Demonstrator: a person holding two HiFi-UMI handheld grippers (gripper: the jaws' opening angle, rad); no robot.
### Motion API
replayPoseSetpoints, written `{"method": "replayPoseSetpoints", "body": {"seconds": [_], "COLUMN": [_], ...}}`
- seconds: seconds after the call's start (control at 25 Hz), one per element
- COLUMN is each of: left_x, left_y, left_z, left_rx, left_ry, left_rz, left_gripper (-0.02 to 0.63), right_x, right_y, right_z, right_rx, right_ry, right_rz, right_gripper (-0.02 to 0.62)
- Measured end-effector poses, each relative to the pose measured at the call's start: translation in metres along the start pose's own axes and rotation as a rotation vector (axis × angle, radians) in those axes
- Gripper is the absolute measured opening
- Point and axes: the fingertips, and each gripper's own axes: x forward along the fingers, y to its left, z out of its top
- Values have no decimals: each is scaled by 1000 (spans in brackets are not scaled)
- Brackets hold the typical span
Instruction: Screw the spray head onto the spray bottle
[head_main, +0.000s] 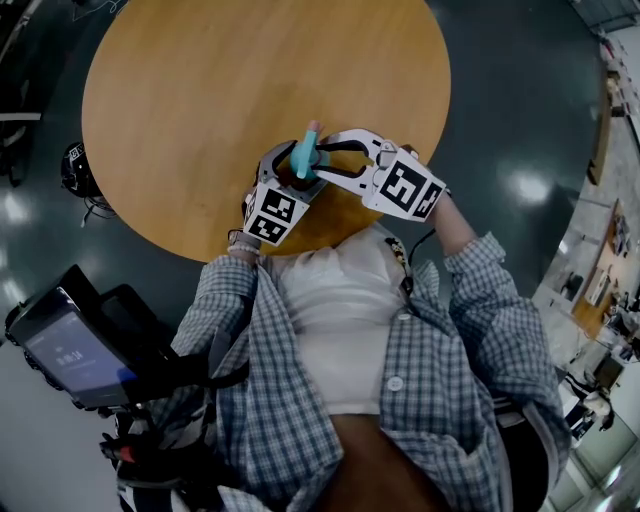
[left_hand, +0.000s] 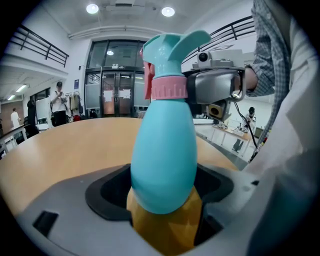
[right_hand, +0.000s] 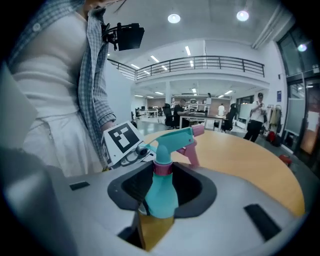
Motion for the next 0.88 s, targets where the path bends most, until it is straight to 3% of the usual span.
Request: {"method": "replayPoseSetpoints", "body": {"seconds": [0.28, 0.56, 0.68, 0.88], "left_x": [-2, 0, 2, 0], "left_y": [-2, 0, 3, 5], "left_z": [1, 2, 4, 5], "left_rx": [-12, -27, -43, -32], "left_ry": [-7, -18, -24, -39], "left_rz": [9, 54, 71, 52], "left_gripper": [383, 383, 383, 383], "right_x": [-3, -7, -7, -4], "right_y": [2, 3, 0, 4], "right_z": [2, -1, -2, -15], "right_rx": [45, 149, 207, 264], "right_ry": [-80, -70, -81, -43], "right_rz": [-392, -737, -747, -613], "right_gripper": [115, 100, 97, 98]}}
